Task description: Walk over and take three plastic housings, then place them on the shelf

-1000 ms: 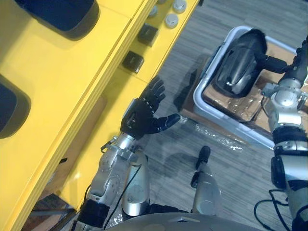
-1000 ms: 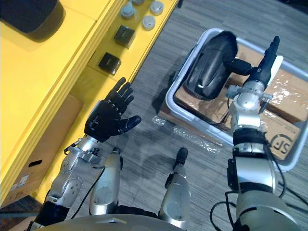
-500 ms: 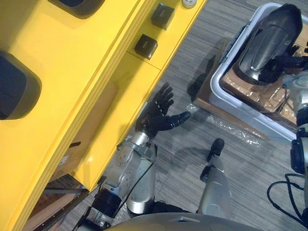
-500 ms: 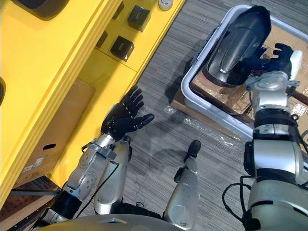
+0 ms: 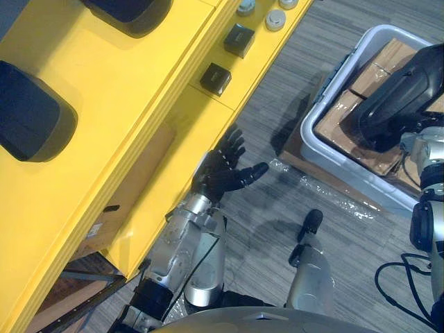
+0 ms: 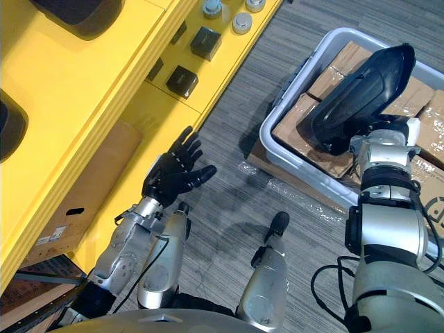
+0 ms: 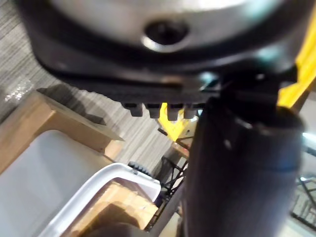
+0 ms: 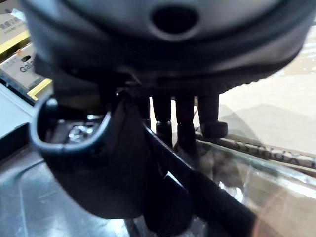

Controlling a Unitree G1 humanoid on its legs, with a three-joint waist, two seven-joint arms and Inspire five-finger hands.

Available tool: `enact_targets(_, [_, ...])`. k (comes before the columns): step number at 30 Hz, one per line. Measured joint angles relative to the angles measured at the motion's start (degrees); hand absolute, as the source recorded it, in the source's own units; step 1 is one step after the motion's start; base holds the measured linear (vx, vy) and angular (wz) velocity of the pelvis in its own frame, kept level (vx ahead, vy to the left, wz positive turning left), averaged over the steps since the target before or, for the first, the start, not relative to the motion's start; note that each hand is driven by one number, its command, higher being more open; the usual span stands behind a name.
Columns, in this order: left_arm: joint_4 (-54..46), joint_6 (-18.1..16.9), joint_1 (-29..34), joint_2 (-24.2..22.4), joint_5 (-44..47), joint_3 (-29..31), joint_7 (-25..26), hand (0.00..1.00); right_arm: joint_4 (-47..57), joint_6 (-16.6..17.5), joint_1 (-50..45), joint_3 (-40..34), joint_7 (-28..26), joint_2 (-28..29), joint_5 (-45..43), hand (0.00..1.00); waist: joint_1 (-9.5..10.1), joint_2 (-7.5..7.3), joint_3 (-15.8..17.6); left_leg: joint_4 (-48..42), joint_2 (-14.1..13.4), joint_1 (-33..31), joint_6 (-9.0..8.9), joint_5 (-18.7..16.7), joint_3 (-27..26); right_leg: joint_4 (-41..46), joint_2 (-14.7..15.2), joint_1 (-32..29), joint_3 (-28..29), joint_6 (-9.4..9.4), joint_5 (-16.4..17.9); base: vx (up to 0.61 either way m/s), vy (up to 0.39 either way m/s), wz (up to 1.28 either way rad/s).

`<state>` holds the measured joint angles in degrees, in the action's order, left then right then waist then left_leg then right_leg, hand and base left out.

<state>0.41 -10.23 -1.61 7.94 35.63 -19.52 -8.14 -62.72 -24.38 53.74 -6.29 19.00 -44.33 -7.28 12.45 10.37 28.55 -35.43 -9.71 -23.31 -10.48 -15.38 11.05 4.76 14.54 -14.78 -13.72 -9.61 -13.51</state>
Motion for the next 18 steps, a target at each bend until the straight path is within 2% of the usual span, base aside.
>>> enact_targets(2, [-1.39,-0.01,1.12,0.66,0.32,0.77,-0.06,1.00,-0.30,1.10,-1.05,-0.90,1.09,0.70,0.02,0.00,0.12,-0.35,0.07,1.61,-0.01,1.47,-0.16,0.79,0.00,-0.08,0.06,0.88,-0.25,0.38,0.27,-0.01,-0.001,0.06])
enact_targets(6, [-5.26,-0.03,6.05,1.68,0.78,2.67,-1.42,1.00,0.03,6.44,-5.20,-1.71,5.85,4.56,0.65,0.00,-0.52,-2.21,0.04,7.21,-0.15,6.43,-0.68,3.23,-0.03,-2.00,0.14,4.49,-1.32,0.48,0.38,0.03,-0.016,0.07])
enact_targets(7, [-6.07,-0.11,7.00,1.72,0.76,2.97,-2.24,1.00,1.08,6.72,-6.38,-1.71,7.05,5.44,2.06,0.00,-0.68,-2.74,0.04,8.22,-0.18,7.13,-0.78,3.68,-0.04,-2.43,0.14,5.02,-1.52,0.54,0.42,0.05,-0.009,0.06])
enact_targets(8, [-7.73,-0.13,8.84,1.96,0.60,3.10,-3.28,1.00,3.89,6.83,-8.86,-1.82,9.42,7.34,4.33,0.00,-1.10,-3.91,0.02,9.87,-0.37,8.44,-1.23,4.23,-0.31,-3.27,0.08,5.91,-1.71,0.51,0.38,0.04,-0.005,0.02])
enact_targets(9, [-8.03,-0.17,9.23,2.03,0.48,3.11,-3.51,1.00,4.76,6.83,-9.52,-1.98,9.76,7.81,4.75,0.00,-1.20,-4.18,0.05,10.17,-0.43,8.78,-1.24,4.27,-0.41,-3.38,0.05,6.09,-1.70,0.51,0.38,0.08,0.002,-0.10])
enact_targets(10, [-9.28,-0.18,10.99,2.33,0.07,3.31,-4.75,1.00,9.64,6.86,-12.81,-2.33,11.35,9.94,6.96,0.00,-1.72,-5.16,0.01,11.28,-0.90,10.38,-1.38,4.40,-1.19,-4.08,-0.21,7.11,-1.62,0.42,0.32,0.06,0.003,-0.16])
enact_targets(15, [-13.30,0.90,12.88,1.99,-2.68,3.94,-6.88,1.00,26.95,7.80,-21.47,-4.54,13.91,13.05,15.22,0.00,-3.83,-6.40,-0.07,15.17,-1.94,16.75,-1.78,5.01,-4.50,-4.07,-0.48,9.43,-0.16,0.27,0.21,0.11,0.032,-0.27])
enact_targets(18, [-15.64,3.15,11.71,2.09,-6.29,3.59,-7.66,1.00,34.76,10.65,-24.35,-4.43,14.23,13.37,21.47,0.00,-5.88,-7.58,-2.73,17.32,-2.45,19.18,-1.81,5.07,-6.59,-5.68,-0.81,10.31,0.67,-0.10,-0.06,0.08,0.037,-0.30])
